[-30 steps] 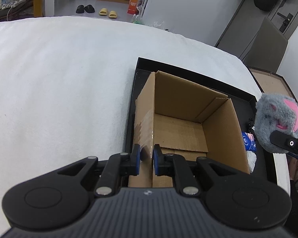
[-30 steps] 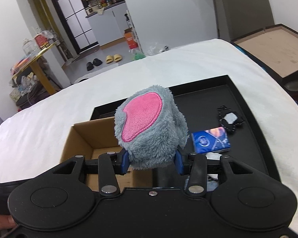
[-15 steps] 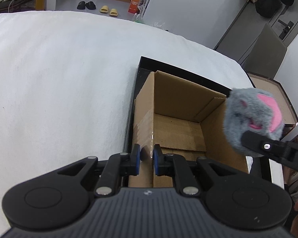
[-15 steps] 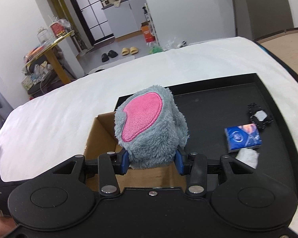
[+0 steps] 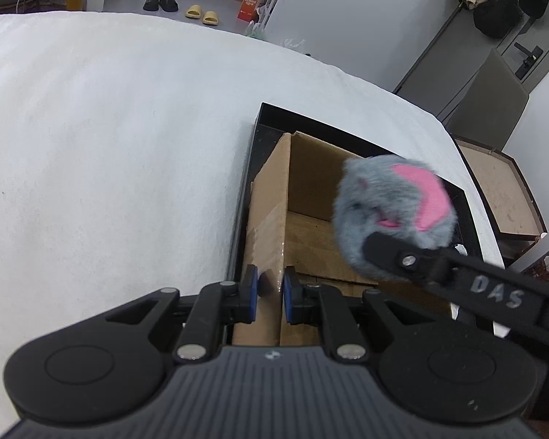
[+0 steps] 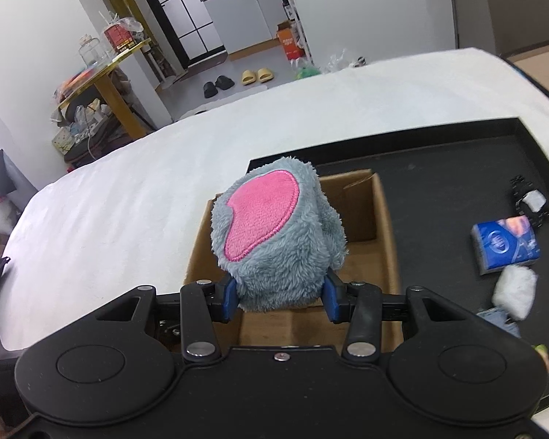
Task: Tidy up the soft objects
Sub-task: 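Lift the grey plush with the right gripper and carry it over the box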
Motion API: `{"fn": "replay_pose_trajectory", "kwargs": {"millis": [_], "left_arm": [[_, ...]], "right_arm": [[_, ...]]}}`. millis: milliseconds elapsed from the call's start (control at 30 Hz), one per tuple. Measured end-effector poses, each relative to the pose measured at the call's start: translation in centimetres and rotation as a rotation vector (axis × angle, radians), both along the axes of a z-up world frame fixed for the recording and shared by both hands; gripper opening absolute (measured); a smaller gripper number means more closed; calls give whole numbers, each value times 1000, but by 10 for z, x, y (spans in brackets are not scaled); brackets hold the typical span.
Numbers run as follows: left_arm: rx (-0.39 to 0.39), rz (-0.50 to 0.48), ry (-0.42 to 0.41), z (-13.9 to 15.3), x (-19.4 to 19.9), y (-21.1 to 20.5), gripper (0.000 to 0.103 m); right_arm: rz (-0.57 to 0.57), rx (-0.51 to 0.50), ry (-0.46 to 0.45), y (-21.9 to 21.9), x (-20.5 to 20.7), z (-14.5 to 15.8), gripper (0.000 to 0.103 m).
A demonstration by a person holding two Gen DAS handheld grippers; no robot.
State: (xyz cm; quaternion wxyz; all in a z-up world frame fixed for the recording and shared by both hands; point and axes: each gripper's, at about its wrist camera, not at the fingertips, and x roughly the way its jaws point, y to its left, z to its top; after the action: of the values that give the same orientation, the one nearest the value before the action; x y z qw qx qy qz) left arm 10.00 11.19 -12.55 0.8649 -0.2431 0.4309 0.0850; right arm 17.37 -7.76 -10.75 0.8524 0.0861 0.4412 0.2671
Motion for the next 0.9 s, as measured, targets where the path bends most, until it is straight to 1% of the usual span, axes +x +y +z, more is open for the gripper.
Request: {"fn": "replay_pose_trajectory", "kwargs": {"millis": [233, 433, 567, 633, 733, 900], "left_arm": [[-13, 5, 4, -1, 1, 2, 13], [-17, 17, 10, -2, 3, 2, 13], [5, 13, 12, -2, 5, -2, 14], [27, 10, 19, -3, 6, -4, 14], [53, 3, 18, -2, 7, -7, 16], [89, 2, 25, 2, 10, -13, 17]], "right_arm": [[5, 28, 68, 11, 2, -17, 44], [0, 42, 97, 11, 5, -25, 44], [-20, 79, 100, 7, 7, -23, 46], [-35, 97, 94, 3, 9, -21, 53], [-33, 124, 82, -3, 8, -16, 54], [-39, 103, 53, -13, 8, -3, 54]]}}
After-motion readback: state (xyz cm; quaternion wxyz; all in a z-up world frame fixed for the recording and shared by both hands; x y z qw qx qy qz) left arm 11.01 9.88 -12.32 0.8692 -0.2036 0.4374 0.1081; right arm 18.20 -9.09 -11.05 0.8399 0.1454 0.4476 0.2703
